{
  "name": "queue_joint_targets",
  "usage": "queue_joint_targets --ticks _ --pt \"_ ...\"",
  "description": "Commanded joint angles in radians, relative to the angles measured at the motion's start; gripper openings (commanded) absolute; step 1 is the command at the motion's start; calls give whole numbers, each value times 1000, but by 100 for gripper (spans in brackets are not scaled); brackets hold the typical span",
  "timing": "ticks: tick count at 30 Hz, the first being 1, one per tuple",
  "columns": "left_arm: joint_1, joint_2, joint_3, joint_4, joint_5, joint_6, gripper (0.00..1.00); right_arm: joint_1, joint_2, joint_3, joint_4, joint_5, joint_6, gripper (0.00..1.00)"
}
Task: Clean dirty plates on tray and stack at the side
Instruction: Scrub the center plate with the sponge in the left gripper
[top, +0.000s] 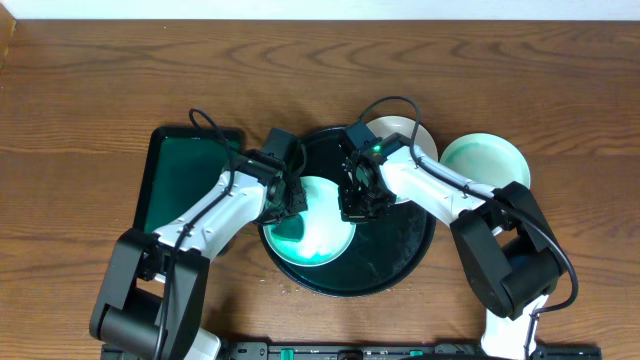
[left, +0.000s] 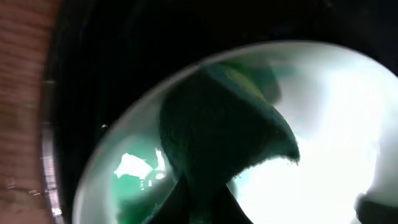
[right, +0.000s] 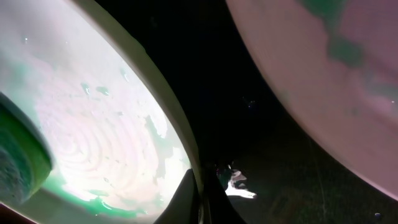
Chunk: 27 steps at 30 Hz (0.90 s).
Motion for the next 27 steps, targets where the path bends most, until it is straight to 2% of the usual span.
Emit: queue_joint_targets --ticks 1,7,13,16,20,22,24,27 --pt "4 25 3 -3 237 127 7 -3 21 11 0 24 -11 1" --pt "-27 27 2 47 340 121 7 -3 21 11 1 21 -11 1" --pt "-18 27 2 51 17 -80 7 -3 21 11 1 21 -11 1" --pt "9 26 4 48 -82 -114 7 -3 21 11 0 21 -11 1" --pt "21 28 4 -51 -314 -114 7 -3 21 11 0 21 -11 1" --pt "10 31 4 -96 -310 -114 7 -3 21 11 1 21 -11 1" --pt "-8 31 4 -106 -226 -88 7 -3 21 11 1 21 -11 1" --pt "-55 31 4 -105 -3 -61 7 -3 21 11 0 21 -11 1"
